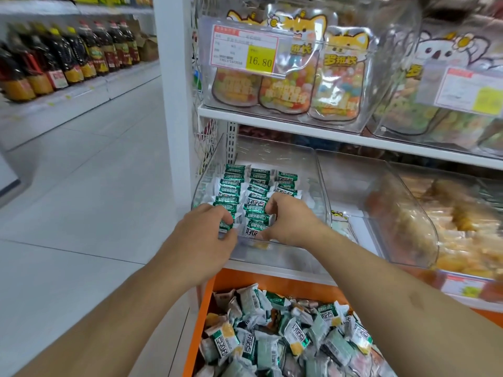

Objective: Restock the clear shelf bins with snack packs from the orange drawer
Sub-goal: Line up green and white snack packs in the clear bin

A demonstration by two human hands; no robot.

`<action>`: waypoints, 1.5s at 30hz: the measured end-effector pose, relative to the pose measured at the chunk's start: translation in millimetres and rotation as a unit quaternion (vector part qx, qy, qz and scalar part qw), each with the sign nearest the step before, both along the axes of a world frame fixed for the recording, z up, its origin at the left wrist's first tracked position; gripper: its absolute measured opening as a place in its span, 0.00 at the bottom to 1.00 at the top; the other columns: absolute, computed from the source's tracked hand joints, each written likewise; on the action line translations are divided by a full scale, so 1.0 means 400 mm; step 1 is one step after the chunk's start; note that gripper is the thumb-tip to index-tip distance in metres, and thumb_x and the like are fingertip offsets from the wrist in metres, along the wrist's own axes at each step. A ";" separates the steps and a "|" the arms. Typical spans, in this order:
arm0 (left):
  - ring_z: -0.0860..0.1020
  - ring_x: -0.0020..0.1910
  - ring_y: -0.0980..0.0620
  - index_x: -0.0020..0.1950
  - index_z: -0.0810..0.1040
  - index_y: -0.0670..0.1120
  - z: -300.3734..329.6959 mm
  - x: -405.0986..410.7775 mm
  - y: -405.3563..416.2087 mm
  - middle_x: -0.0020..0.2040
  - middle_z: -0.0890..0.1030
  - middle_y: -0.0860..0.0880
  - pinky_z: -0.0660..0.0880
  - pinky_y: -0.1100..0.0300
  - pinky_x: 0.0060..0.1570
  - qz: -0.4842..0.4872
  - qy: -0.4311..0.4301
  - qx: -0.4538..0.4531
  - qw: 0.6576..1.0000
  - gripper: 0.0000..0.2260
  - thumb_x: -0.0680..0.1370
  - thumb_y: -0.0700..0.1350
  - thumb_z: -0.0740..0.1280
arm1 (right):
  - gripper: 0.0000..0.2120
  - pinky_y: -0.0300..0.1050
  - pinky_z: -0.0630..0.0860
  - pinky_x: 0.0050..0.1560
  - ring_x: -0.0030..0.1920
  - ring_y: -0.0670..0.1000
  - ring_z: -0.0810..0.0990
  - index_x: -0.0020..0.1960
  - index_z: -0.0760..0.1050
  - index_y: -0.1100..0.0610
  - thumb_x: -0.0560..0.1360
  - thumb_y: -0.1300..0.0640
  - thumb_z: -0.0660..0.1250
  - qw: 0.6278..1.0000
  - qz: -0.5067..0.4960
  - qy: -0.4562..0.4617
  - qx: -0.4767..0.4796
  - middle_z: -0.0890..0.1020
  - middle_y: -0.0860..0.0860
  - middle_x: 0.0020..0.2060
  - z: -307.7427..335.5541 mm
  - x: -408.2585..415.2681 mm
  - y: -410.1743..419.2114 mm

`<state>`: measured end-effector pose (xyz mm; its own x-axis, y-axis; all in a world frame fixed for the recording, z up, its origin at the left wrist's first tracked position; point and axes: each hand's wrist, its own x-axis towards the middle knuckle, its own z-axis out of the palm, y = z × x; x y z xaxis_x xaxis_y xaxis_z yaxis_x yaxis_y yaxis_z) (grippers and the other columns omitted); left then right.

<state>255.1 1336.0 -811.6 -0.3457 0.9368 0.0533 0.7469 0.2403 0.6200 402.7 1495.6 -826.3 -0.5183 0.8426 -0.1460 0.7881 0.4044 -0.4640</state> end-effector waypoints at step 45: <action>0.83 0.48 0.52 0.69 0.80 0.56 -0.639 0.419 -0.092 0.68 0.81 0.52 0.80 0.57 0.46 -0.147 -0.115 -0.350 0.918 0.15 0.83 0.55 0.68 | 0.15 0.50 0.81 0.57 0.54 0.49 0.83 0.59 0.87 0.51 0.73 0.60 0.79 0.954 -0.004 -0.068 -0.291 0.86 0.46 0.55 -0.578 0.620 -0.303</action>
<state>422.6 1299.2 -1067.2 0.0003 0.7681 -0.6403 0.7118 0.4496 0.5397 650.5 1374.6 -1057.6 -0.4548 0.6031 -0.6553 0.8591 0.1030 -0.5014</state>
